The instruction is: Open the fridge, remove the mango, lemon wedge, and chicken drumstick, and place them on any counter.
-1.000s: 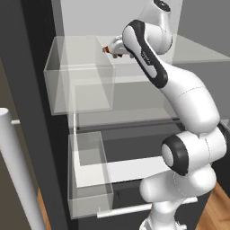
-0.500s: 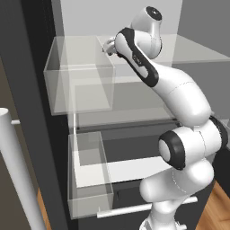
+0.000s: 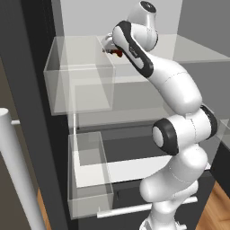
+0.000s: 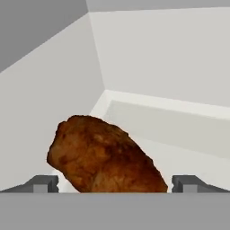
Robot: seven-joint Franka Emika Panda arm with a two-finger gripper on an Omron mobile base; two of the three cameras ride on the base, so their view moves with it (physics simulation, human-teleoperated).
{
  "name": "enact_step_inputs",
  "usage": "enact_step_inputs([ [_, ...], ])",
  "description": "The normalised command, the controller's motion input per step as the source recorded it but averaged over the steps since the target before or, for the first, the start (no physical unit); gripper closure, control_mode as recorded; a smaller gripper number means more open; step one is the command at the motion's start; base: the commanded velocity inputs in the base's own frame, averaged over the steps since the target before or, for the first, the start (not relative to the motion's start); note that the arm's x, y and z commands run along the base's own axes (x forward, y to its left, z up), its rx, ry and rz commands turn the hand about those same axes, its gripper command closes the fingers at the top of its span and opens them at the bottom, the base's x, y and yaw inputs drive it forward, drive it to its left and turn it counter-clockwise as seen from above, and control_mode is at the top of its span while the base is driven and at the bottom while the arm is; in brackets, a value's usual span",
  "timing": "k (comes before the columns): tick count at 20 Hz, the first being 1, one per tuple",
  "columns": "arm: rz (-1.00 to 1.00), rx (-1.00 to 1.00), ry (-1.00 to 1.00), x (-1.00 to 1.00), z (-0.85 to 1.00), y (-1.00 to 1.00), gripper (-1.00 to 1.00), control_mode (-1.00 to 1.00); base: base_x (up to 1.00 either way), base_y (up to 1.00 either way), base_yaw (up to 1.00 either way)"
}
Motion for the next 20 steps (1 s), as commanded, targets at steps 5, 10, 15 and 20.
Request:
enact_step_inputs([
  [5, 0.0, 0.0, 0.0, 0.0, -0.65, 0.3, -1.0, -1.0, 0.0, 0.0, 0.0],
  [10, 0.0, 0.0, 0.03, 0.07, -0.74, 0.32, 1.0, -1.0, 0.0, 0.0, 0.0],
  [15, 0.0, 0.0, 0.05, 0.04, -0.16, 0.0, 1.0, -1.0, 0.0, 0.0, 0.0],
  [20, 0.0, 0.0, -0.01, 0.0, -0.13, 0.0, 1.0, -1.0, 0.0, 0.0, 0.0],
])
